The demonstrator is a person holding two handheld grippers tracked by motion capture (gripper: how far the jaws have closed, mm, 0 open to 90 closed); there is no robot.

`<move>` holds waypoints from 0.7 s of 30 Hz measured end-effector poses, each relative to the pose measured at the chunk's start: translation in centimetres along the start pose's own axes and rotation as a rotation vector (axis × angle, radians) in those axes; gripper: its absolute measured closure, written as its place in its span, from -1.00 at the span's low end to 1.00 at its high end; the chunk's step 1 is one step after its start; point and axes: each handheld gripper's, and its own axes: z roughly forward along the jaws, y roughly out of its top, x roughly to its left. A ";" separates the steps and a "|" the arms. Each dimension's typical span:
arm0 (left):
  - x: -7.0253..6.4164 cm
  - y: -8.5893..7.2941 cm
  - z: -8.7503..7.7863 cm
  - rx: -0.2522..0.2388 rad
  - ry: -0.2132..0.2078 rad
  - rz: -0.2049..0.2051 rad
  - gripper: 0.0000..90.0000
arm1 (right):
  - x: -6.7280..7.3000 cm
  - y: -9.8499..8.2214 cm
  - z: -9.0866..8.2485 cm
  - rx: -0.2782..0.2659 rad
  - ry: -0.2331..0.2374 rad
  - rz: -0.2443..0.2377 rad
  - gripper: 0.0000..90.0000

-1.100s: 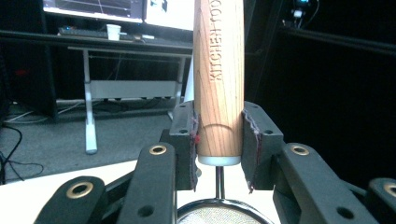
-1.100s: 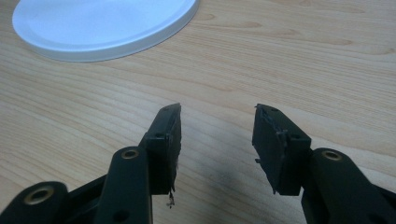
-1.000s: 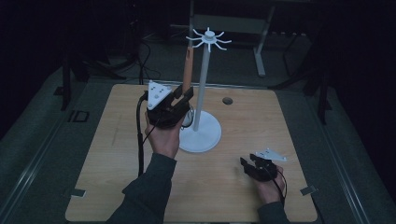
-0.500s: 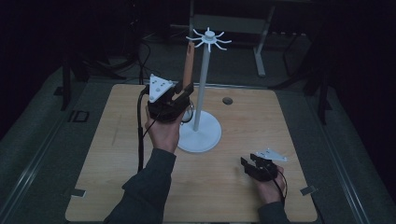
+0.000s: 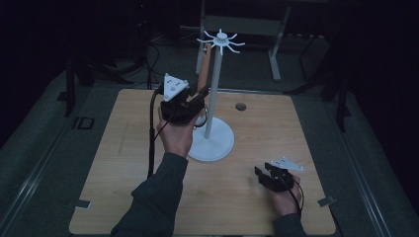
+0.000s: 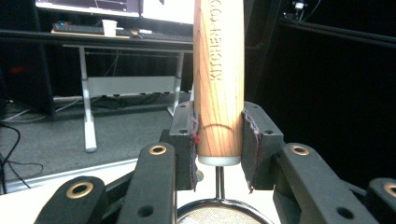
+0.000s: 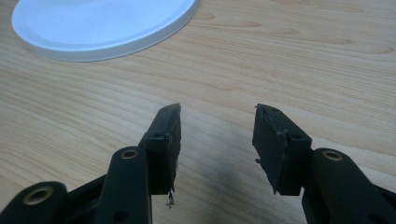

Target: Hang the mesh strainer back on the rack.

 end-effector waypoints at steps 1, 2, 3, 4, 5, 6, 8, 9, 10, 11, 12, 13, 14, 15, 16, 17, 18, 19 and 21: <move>0.0 0.0 0.1 0.004 -0.002 0.000 0.53 | 0.0 0.0 0.0 0.000 0.000 0.001 0.14; 0.1 -0.1 0.2 0.009 -0.002 0.002 0.53 | 0.0 0.0 0.0 0.000 0.000 0.000 0.14; 0.1 -0.1 0.2 0.011 -0.002 -0.001 0.53 | 0.0 0.0 0.0 0.000 0.000 0.000 0.14; 0.2 -0.1 0.3 0.014 -0.005 -0.001 0.53 | 0.0 0.0 0.0 -0.002 -0.001 -0.001 0.14; 0.3 -0.1 0.3 0.016 -0.008 -0.004 0.53 | 0.0 0.0 0.0 -0.003 -0.001 0.000 0.14; 0.3 -0.1 0.3 0.021 -0.009 -0.003 0.52 | -0.1 0.0 0.0 -0.004 -0.001 -0.002 0.14; 0.4 -0.2 0.3 0.024 -0.006 -0.003 0.49 | -0.1 0.0 0.0 -0.002 -0.002 -0.001 0.14; 0.4 -0.2 0.3 0.024 -0.006 -0.003 0.46 | -0.1 0.0 0.0 -0.002 -0.002 -0.001 0.14; 0.5 -0.2 0.3 0.019 -0.006 -0.008 0.42 | 0.0 0.0 0.0 -0.001 -0.002 -0.001 0.13; 0.5 -0.1 0.2 0.017 -0.009 -0.007 0.40 | 0.0 0.0 0.0 -0.001 -0.001 -0.001 0.13; 0.5 -0.1 0.1 0.011 -0.011 -0.010 0.37 | 0.0 0.0 0.0 -0.001 -0.002 -0.001 0.13; 0.5 -0.1 0.0 0.009 -0.013 -0.005 0.35 | 0.0 0.0 0.0 -0.002 -0.002 -0.002 0.13; 0.5 -0.1 0.0 0.006 -0.013 -0.002 0.33 | 0.0 0.0 0.0 -0.003 -0.003 -0.001 0.13; 0.5 -0.1 0.0 0.006 -0.013 -0.002 0.31 | 0.0 0.0 0.0 -0.003 -0.004 -0.002 0.12; 0.4 0.0 -0.2 0.002 -0.015 0.004 0.29 | 0.0 0.0 0.0 -0.002 -0.004 -0.001 0.12; 0.4 0.0 -0.2 0.001 -0.017 0.005 0.28 | 0.0 0.0 -0.1 -0.001 -0.004 0.000 0.12; 0.4 0.0 -0.3 0.000 -0.019 0.007 0.27 | 0.0 0.0 -0.1 -0.001 -0.004 0.000 0.12; 0.4 0.0 -0.3 -0.001 -0.020 0.008 0.26 | -0.1 0.0 -0.1 -0.003 -0.005 -0.004 0.12; 0.3 0.0 -0.4 -0.003 -0.023 0.011 0.25 | 0.0 0.0 -0.1 -0.003 -0.005 -0.002 0.12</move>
